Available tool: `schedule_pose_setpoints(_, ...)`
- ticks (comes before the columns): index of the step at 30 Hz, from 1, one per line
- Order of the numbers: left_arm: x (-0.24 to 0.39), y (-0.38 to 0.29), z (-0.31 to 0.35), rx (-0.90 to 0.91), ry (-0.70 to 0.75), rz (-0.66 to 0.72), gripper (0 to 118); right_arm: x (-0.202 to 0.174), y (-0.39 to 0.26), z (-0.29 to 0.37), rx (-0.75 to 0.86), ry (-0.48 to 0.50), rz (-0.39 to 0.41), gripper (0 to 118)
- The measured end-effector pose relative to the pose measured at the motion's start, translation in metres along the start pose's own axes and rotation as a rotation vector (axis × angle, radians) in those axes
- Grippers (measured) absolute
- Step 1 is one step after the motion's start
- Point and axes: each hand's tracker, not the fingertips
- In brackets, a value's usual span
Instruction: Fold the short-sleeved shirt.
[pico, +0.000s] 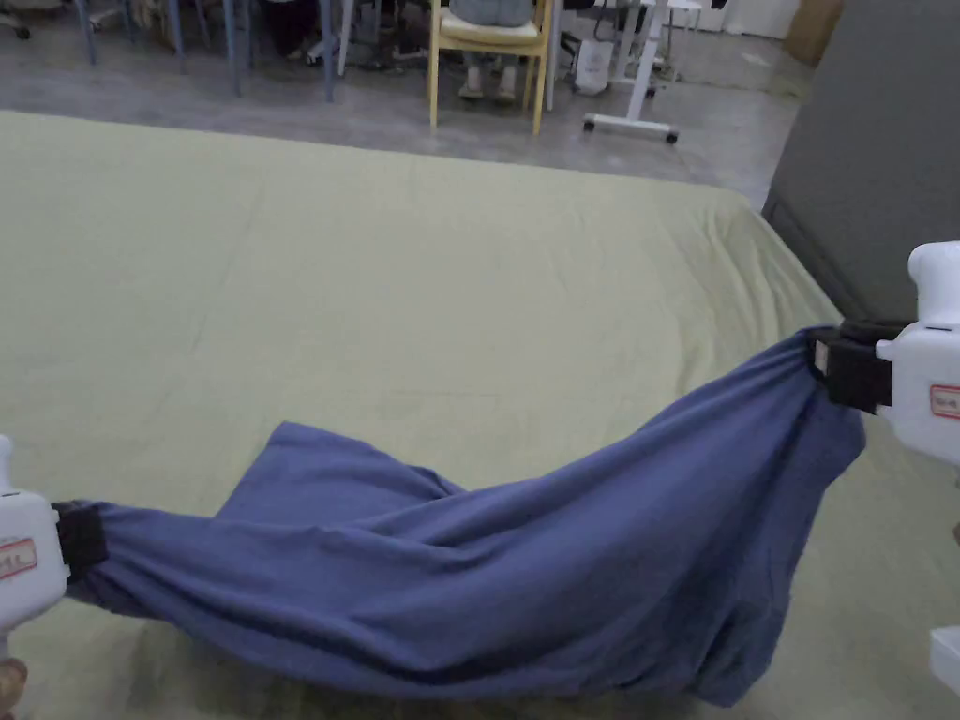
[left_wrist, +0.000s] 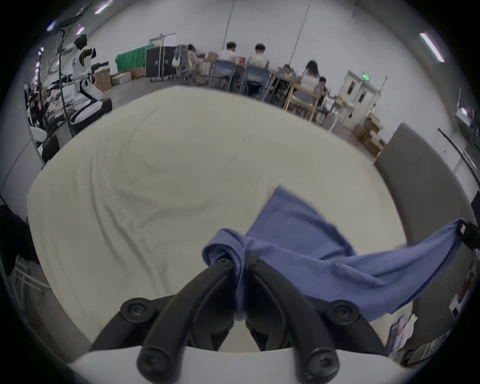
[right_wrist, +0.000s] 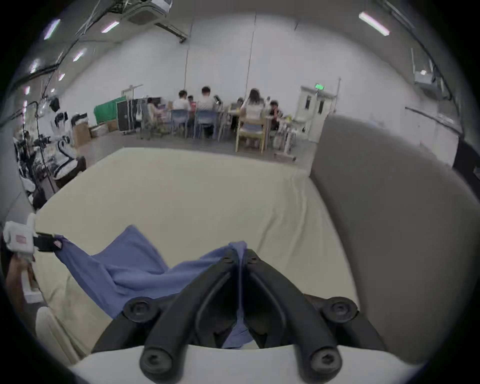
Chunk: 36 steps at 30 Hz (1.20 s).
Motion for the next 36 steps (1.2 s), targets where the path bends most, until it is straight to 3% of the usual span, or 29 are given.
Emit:
schedule_pose_setpoints(3, 0.014, 0.050, 0.036, 0.120, -0.116, 0.027, 3, 0.005, 0.037, 0.035, 0.091, -0.036, 0.028, 4)
schedule_pose_setpoints(7, 0.034, 0.125, 0.071, 0.276, -0.094, -0.032, 3, 0.018, 0.090, 0.061, 0.214, -0.196, 0.075, 4)
schedule_pose_setpoints(11, 0.050, 0.204, 0.086, 0.403, -0.018, -0.104, 3, 0.037, 0.150, 0.064, 0.238, -0.226, 0.030, 4)
schedule_pose_setpoints(15, 0.053, 0.281, 0.089, 0.428, -0.033, -0.064, 3, 0.045, 0.209, 0.055, 0.235, -0.361, 0.091, 4)
schedule_pose_setpoints(17, 0.061, 0.312, 0.091, 0.440, -0.022, -0.071, 3, 0.053, 0.239, 0.044, 0.221, -0.328, 0.064, 4)
schedule_pose_setpoints(20, 0.082, 0.344, 0.094, 0.513, 0.093, -0.213, 3, 0.059, 0.280, 0.026, 0.171, -0.311, 0.020, 4)
schedule_pose_setpoints(26, 0.105, 0.371, 0.111, 0.536, 0.100, -0.243, 3, 0.063, 0.329, -0.010, 0.098, -0.355, 0.038, 4)
schedule_pose_setpoints(36, 0.099, 0.363, 0.074, 0.477, 0.134, -0.236, 3, 0.052, 0.324, -0.066, 0.075, -0.289, 0.028, 4)
